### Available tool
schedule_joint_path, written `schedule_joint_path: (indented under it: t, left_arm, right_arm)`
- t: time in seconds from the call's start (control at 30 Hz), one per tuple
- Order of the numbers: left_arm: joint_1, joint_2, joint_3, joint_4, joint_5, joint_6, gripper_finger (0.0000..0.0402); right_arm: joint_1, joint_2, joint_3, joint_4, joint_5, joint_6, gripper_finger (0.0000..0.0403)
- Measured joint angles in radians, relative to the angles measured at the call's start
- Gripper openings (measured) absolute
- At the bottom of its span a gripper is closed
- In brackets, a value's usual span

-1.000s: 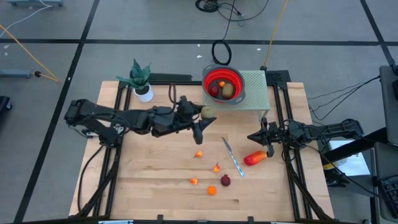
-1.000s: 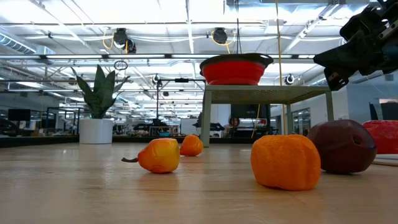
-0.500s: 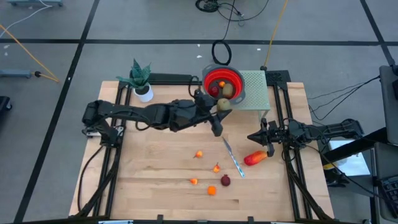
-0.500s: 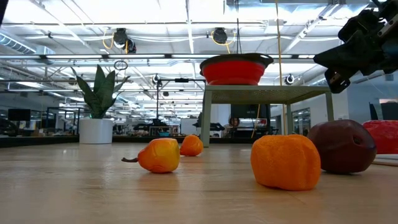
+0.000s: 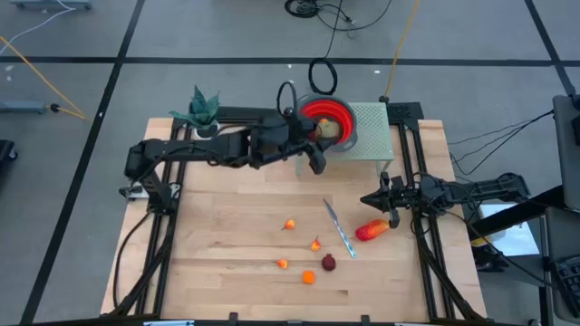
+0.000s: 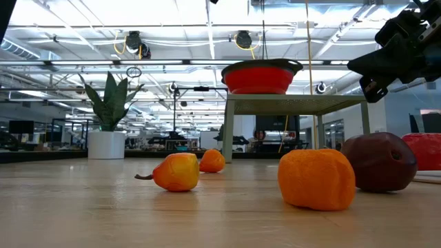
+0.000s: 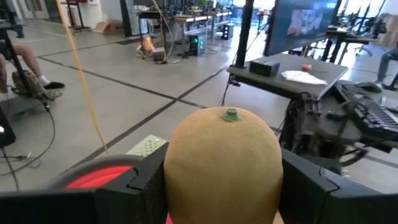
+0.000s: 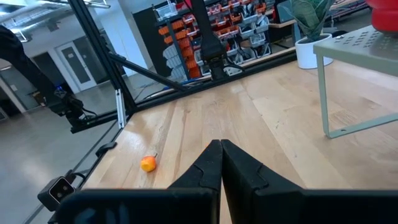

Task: Pick & Place Fruit
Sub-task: Put the brown kiwi fruit into the red basket on the shelf

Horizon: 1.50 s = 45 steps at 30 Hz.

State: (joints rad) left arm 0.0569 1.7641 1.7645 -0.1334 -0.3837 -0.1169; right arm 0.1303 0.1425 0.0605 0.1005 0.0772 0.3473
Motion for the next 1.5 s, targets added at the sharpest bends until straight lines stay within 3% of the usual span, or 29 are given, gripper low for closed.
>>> schedule_joint_path:
  t: [0.23, 0.93, 1.5]
  left_arm:
    - [0.062, 0.000, 0.000, 0.005, 0.069, 0.007, 0.0223]
    - [0.116, 0.002, 0.000, -0.006, 0.080, 0.034, 0.0223]
    - [0.222, 0.119, -0.002, -0.006, 0.195, 0.003, 0.0223]
  right_arm:
    - [0.000, 0.000, 0.000, 0.000, 0.000, 0.000, 0.0004]
    - [0.000, 0.000, 0.000, 0.000, 0.000, 0.000, 0.0004]
    - [0.000, 0.001, 0.000, -0.008, 0.000, 0.000, 0.0004]
